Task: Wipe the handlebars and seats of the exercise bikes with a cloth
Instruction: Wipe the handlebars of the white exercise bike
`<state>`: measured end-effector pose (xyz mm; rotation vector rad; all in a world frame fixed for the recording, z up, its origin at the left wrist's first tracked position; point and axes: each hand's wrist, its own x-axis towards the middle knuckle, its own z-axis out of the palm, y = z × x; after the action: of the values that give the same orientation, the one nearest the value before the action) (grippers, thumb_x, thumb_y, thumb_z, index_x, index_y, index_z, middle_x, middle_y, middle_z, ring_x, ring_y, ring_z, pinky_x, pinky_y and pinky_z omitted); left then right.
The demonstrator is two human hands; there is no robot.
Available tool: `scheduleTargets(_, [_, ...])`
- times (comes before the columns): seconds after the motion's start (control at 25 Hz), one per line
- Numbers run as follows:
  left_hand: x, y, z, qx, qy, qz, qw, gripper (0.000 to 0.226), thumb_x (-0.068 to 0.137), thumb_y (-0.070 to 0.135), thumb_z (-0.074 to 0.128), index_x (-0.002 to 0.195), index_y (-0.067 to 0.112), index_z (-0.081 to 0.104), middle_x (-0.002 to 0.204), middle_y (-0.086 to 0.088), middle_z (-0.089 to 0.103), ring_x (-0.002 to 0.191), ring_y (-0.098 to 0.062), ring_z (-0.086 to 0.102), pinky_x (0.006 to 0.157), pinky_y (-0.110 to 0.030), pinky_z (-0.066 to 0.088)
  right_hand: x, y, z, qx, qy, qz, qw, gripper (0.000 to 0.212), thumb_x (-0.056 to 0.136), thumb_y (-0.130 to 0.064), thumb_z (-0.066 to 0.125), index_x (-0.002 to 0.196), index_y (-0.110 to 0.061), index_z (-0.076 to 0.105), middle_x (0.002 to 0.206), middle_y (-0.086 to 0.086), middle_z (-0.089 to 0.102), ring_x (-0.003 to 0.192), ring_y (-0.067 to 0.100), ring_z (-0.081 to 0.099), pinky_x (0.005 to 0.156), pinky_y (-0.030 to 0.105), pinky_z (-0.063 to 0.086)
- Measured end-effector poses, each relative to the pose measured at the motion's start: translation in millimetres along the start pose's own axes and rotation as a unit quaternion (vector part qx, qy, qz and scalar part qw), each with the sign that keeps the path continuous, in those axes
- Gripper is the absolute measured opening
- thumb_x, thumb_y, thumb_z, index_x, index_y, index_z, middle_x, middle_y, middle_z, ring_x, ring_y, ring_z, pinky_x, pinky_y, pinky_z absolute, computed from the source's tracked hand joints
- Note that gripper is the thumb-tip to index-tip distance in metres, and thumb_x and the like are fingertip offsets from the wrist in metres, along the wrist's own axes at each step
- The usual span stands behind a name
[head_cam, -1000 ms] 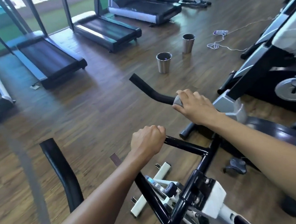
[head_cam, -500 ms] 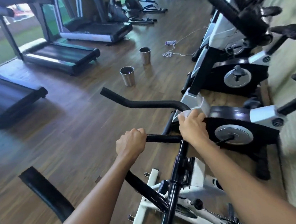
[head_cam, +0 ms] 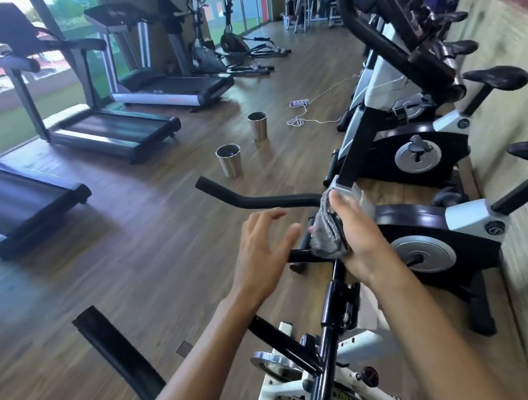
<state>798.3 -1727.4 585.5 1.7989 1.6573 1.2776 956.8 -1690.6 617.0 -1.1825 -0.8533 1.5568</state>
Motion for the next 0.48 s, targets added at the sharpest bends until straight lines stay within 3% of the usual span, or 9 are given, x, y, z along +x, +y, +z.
scheduleTargets(0.08, [-12,18,-10,-0.016,-0.034,0.098,0.994,0.048,0.092,0.051,0.060,0.131,0.023,0.059,0.133,0.012,0.056,0.131,-0.006,0.046,0.107,-0.022,0.036,-16,-3,20,0.115,-0.086,0.140,0.980,0.053,0.101,-0.053,0.046,0.114,-0.006,0.068,0.101,0.014,0.069,0.085,0.027,0.070,0.082,0.041,0.057])
scheduleTargets(0.2, [-26,14,-35,0.014,-0.058,0.134,0.989,0.073,0.084,0.053,0.071,0.143,0.016,0.051,0.146,0.006,0.051,0.142,-0.008,0.039,0.116,-0.036,0.034,-31,3,41,0.140,-0.154,0.217,0.954,0.062,0.101,-0.054,0.040,0.095,-0.006,0.079,0.101,0.013,0.075,0.085,0.025,0.075,0.089,0.041,0.056])
scheduleTargets(0.32, [-44,-2,-68,0.060,-0.103,0.123,0.985,0.091,0.081,0.054,0.074,0.154,0.016,0.035,0.158,0.004,0.038,0.149,-0.007,0.026,0.123,-0.036,0.023,-40,15,66,0.177,-0.186,0.254,0.933,0.057,0.101,-0.053,0.042,0.123,-0.007,0.068,0.121,0.016,0.070,0.104,0.028,0.071,0.094,0.041,0.056])
scheduleTargets(0.4, [-57,-8,-90,0.094,-0.095,0.127,0.983,0.081,0.086,0.047,0.072,0.153,0.016,0.037,0.155,0.004,0.042,0.146,-0.005,0.031,0.122,-0.034,0.025,-48,25,84,0.178,-0.214,0.267,0.922,0.060,0.101,-0.053,0.043,0.132,-0.004,0.060,0.131,0.018,0.064,0.114,0.028,0.067,0.099,0.043,0.054])
scheduleTargets(0.48, [-70,-9,-113,0.082,-0.043,0.100,0.991,0.051,0.094,0.033,0.067,0.141,0.019,0.055,0.136,0.008,0.062,0.128,0.000,0.053,0.110,-0.026,0.041,-57,35,102,0.158,-0.242,0.255,0.923,0.066,0.099,-0.058,0.042,0.122,0.000,0.064,0.123,0.021,0.068,0.104,0.030,0.071,0.088,0.042,0.059])
